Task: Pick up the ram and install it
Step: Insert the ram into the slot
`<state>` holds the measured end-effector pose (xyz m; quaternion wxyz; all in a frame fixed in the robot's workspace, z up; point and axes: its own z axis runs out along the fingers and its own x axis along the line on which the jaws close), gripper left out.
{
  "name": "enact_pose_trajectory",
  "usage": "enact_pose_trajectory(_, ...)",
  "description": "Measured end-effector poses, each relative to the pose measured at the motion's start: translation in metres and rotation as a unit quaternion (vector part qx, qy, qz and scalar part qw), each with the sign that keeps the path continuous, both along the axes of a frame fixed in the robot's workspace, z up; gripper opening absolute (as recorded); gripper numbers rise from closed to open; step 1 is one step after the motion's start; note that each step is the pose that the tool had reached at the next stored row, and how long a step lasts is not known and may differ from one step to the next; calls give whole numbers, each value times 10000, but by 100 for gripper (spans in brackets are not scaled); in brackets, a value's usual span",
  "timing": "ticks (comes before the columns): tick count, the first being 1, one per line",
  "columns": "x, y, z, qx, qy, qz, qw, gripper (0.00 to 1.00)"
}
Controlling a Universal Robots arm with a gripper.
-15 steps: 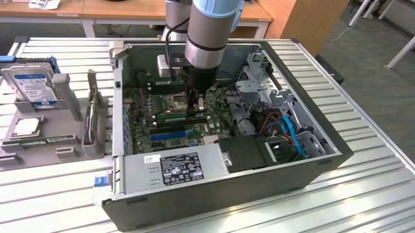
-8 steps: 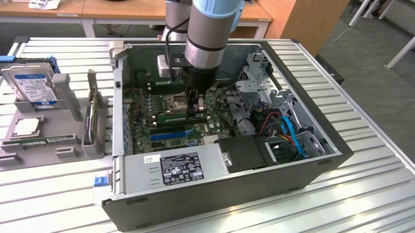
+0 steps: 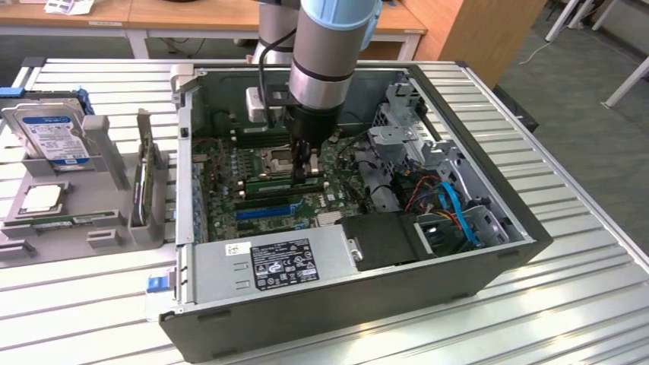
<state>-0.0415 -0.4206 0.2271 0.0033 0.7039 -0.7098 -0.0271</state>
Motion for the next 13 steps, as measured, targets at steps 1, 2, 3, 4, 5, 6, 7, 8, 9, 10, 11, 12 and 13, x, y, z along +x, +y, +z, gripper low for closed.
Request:
enact_pose_trajectory(1, 0, 0, -4, 1, -1, 0, 10000, 12)
enact_pose_trajectory(2, 0, 0, -7, 1, -1, 0, 10000, 12)
enact_pose_trajectory(3, 0, 0, -9, 1, 0, 0, 10000, 12)
enact_pose_trajectory(4, 0, -1, -11, 0, 0, 0, 10000, 12)
enact_pose_trajectory(5, 0, -1, -12, 0, 0, 0, 10000, 12)
enact_pose_trajectory(6, 0, -1, -12, 0, 0, 0, 10000, 12)
enact_pose_trajectory(7, 0, 0, -13, 1, 0, 0, 10000, 12)
enact_pose_trajectory(8, 0, -1, -16, 1, 0, 0, 10000, 12)
enact_pose_trajectory(9, 0, 0, -21, 3, -1, 0, 10000, 12)
enact_pose_trajectory(10, 0, -1, -22, 1, 0, 0, 10000, 12)
enact_pose_trajectory(11, 0, -1, -22, 0, 0, 0, 10000, 12)
enact_pose_trajectory(12, 0, -1, -22, 0, 0, 0, 10000, 12)
enact_pose_trajectory(13, 0, -1, -23, 0, 0, 0, 10000, 12)
